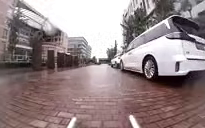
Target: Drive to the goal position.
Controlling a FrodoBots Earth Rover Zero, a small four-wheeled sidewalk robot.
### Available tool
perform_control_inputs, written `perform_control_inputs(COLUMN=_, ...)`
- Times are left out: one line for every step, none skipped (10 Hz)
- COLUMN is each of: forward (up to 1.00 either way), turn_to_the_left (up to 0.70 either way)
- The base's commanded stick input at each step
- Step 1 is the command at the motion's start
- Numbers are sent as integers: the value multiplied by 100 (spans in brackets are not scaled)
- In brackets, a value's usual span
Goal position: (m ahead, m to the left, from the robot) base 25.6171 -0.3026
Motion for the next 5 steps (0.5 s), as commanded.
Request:
perform_control_inputs(forward=70, turn_to_the_left=0)
perform_control_inputs(forward=70, turn_to_the_left=0)
perform_control_inputs(forward=70, turn_to_the_left=0)
perform_control_inputs(forward=70, turn_to_the_left=0)
perform_control_inputs(forward=70, turn_to_the_left=0)
